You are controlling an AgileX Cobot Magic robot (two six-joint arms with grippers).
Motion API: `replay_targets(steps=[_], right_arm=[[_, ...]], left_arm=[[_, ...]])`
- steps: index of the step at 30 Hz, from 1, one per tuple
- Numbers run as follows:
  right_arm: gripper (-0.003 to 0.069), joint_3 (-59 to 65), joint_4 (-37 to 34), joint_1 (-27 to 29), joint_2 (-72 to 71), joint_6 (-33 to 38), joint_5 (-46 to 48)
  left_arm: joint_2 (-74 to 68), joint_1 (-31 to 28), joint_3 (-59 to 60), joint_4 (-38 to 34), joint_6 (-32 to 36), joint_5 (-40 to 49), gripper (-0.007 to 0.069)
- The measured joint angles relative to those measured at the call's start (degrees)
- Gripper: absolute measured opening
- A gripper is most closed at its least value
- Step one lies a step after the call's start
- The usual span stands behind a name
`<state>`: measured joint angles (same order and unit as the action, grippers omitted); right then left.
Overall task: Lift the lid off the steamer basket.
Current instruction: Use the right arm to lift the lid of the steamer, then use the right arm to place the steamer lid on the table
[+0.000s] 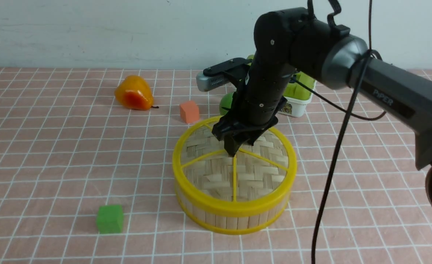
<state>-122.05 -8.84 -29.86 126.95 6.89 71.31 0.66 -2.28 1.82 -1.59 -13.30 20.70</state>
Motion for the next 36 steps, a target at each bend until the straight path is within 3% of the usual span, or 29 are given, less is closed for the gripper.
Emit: replay_targets(steps=[2, 6, 7, 14, 17, 23, 29, 36], right_arm=[[0.0313, -0.2, 0.3, -0.1, 0.0, -0.2, -0.1], [0.0089, -0.3, 0.0, -0.7, -0.1, 0.8, -0.1], [0.0072, -0.3, 0.0, -0.8, -0.3, 1.1, -0.1], [0.008, 0.2, 2.2, -0.9, -6.7, 2.3, 0.2], [0.008, 0.9, 6.5, 1.1, -16.6, 2.4, 0.3], [0.008, 6.1, 8.0, 7.9, -26.3, 2.4, 0.3], [0.008, 24.9, 8.8, 20.8, -32.0, 2.1, -0.5], [0.008, 36.8, 8.8, 24.2, -28.2, -0.3, -11.6]], left_arm=[[0.0, 0.0, 0.0, 0.0, 0.0, 0.0, 0.0239], [0.0, 0.0, 0.0, 0.0, 0.0, 0.0, 0.0239], [0.0, 0.0, 0.0, 0.0, 0.0, 0.0, 0.0239], [0.0, 0.0, 0.0, 0.0, 0.0, 0.0, 0.0239], [0.0, 0.0, 0.0, 0.0, 0.0, 0.0, 0.0239], [0.0, 0.0, 0.0, 0.0, 0.0, 0.0, 0.0239], [0.0, 0.0, 0.0, 0.0, 0.0, 0.0, 0.0239], [0.0, 0.0, 0.0, 0.0, 0.0, 0.0, 0.0239]])
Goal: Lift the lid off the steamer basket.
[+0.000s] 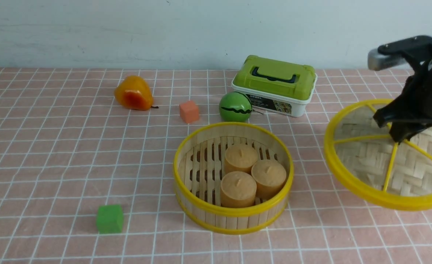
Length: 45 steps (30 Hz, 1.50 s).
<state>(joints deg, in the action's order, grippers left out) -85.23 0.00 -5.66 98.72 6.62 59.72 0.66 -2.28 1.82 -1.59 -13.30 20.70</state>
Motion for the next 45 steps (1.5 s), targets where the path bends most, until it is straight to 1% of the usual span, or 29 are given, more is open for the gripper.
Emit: replay_targets(steps=[8, 15, 17, 19, 20, 24, 26, 27, 28, 30, 31, 33, 35, 37, 38, 39, 40, 41, 42, 43, 44, 45], right_arm=[[0.008, 0.7, -1.9, -1.3, 9.8, -0.1, -6.2], [0.0081, 0.7, -1.9, -1.2, 13.4, -1.7, -9.2], [0.0114, 0.7, -1.9, -1.2, 13.8, -2.1, -9.7], [0.017, 0.4, -1.7, -1.2, 13.8, -3.2, -9.2], [0.0232, -0.5, -1.7, -1.2, 13.7, -4.3, -7.9], [0.0389, -2.0, -1.7, -1.2, 10.2, -5.3, -4.7], [0.0443, -2.0, -2.0, -1.2, 5.9, -4.5, -4.2], [0.0462, -1.7, -2.4, -1.2, 2.8, -3.9, -4.1], [0.0464, -1.7, -2.6, -1.2, 2.2, -3.7, -4.1], [0.0472, 0.6, -4.6, -1.2, -6.2, -1.9, -5.2], [0.0466, 2.1, -5.7, -1.2, -9.1, -1.3, -5.8], [0.0431, 6.0, -7.7, -1.2, -16.2, 0.2, -7.4], [0.0358, 12.1, -9.8, -1.2, -23.4, 1.9, -9.4], [0.0265, 18.4, -11.1, -1.2, -28.9, 3.1, -10.8], [0.0244, 20.3, -11.4, -1.2, -31.2, 3.4, -11.5], [0.0188, 23.5, -11.7, -1.2, -33.5, 3.5, -12.3], [0.0154, 24.8, -11.8, -1.2, -35.2, 3.6, -12.9], [0.0074, 29.6, -12.0, -1.2, -39.1, 3.7, -14.6], [0.0032, 31.9, -12.1, -1.2, -41.9, 3.8, -15.8], [0.0002, 35.1, -12.1, -1.2, -45.1, 3.9, -18.2], [-0.0003, 36.1, -12.1, -1.2, -46.1, 3.9, -18.6], [-0.0017, 38.7, -12.1, -1.2, -49.1, 4.0, -21.2]], left_arm=[[0.0, 0.0, 0.0, 0.0, 0.0, 0.0, 0.0239], [0.0, 0.0, 0.0, 0.0, 0.0, 0.0, 0.0239], [0.0, 0.0, 0.0, 0.0, 0.0, 0.0, 0.0239], [0.0, 0.0, 0.0, 0.0, 0.0, 0.0, 0.0239], [0.0, 0.0, 0.0, 0.0, 0.0, 0.0, 0.0239], [0.0, 0.0, 0.0, 0.0, 0.0, 0.0, 0.0239], [0.0, 0.0, 0.0, 0.0, 0.0, 0.0, 0.0239], [0.0, 0.0, 0.0, 0.0, 0.0, 0.0, 0.0239], [0.0, 0.0, 0.0, 0.0, 0.0, 0.0, 0.0239], [0.0, 0.0, 0.0, 0.0, 0.0, 0.0, 0.0239], [0.0, 0.0, 0.0, 0.0, 0.0, 0.0, 0.0239], [0.0, 0.0, 0.0, 0.0, 0.0, 0.0, 0.0239], [0.0, 0.0, 0.0, 0.0, 0.0, 0.0, 0.0239], [0.0, 0.0, 0.0, 0.0, 0.0, 0.0, 0.0239], [0.0, 0.0, 0.0, 0.0, 0.0, 0.0, 0.0239], [0.0, 0.0, 0.0, 0.0, 0.0, 0.0, 0.0239], [0.0, 0.0, 0.0, 0.0, 0.0, 0.0, 0.0239], [0.0, 0.0, 0.0, 0.0, 0.0, 0.0, 0.0239], [0.0, 0.0, 0.0, 0.0, 0.0, 0.0, 0.0239], [0.0, 0.0, 0.0, 0.0, 0.0, 0.0, 0.0239], [0.0, 0.0, 0.0, 0.0, 0.0, 0.0, 0.0239], [0.0, 0.0, 0.0, 0.0, 0.0, 0.0, 0.0239]])
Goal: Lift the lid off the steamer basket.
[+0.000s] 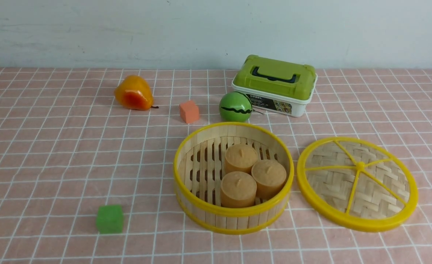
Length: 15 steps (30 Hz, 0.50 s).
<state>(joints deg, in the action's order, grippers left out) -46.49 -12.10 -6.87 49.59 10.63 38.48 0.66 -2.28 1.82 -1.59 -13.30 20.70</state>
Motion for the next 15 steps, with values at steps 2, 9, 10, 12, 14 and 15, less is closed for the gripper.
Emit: replay_targets(steps=[2, 9, 10, 12, 14, 15], right_arm=[[-0.0024, 3.5, 0.0, 0.0, -4.4, 0.0, -3.3], [-0.0025, 8.0, 0.0, 0.0, -15.0, 0.1, -4.6], [-0.0024, 8.1, 0.0, 0.0, -15.9, 0.1, -4.2], [-0.0021, 8.1, 0.0, 0.0, -17.1, 0.1, -3.5], [-0.002, 8.1, 0.0, 0.0, -17.7, 0.1, -2.8], [-0.0018, 8.1, 0.0, 0.0, -17.9, 0.1, -2.3]], left_arm=[[0.0, 0.0, 0.0, 0.0, 0.0, 0.0, 0.0239], [0.0, 0.0, 0.0, 0.0, 0.0, 0.0, 0.0239], [0.0, 0.0, 0.0, 0.0, 0.0, 0.0, 0.0239], [0.0, 0.0, 0.0, 0.0, 0.0, 0.0, 0.0239], [0.0, 0.0, 0.0, 0.0, 0.0, 0.0, 0.0239], [0.0, 0.0, 0.0, 0.0, 0.0, 0.0, 0.0239]])
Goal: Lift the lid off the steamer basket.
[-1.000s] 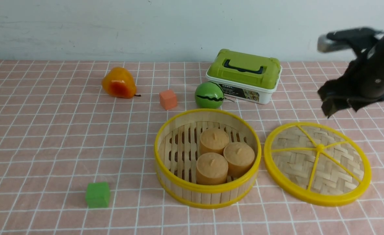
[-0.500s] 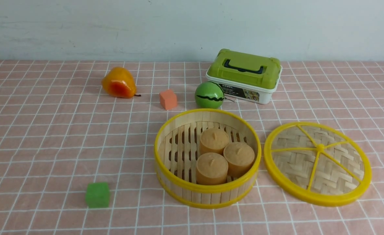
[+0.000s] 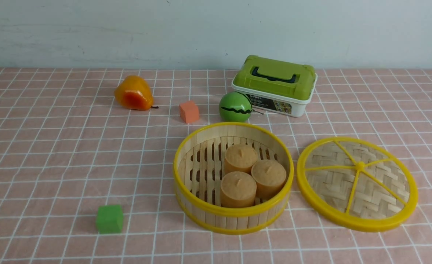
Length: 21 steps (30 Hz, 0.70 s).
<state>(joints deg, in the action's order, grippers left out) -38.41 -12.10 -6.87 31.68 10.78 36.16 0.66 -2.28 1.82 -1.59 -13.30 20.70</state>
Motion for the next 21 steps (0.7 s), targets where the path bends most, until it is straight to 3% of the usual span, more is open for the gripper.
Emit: replay_targets(steps=[12, 21], right_arm=[[-0.0007, 5.1, 2.1, 0.1, -4.6, -0.1, -3.1], [-0.0006, 24.1, 14.9, 8.8, -24.1, -15.5, -12.4]], left_arm=[[0.0, 0.0, 0.0, 0.0, 0.0, 0.0, 0.0239], [0.0, 0.0, 0.0, 0.0, 0.0, 0.0, 0.0239]])
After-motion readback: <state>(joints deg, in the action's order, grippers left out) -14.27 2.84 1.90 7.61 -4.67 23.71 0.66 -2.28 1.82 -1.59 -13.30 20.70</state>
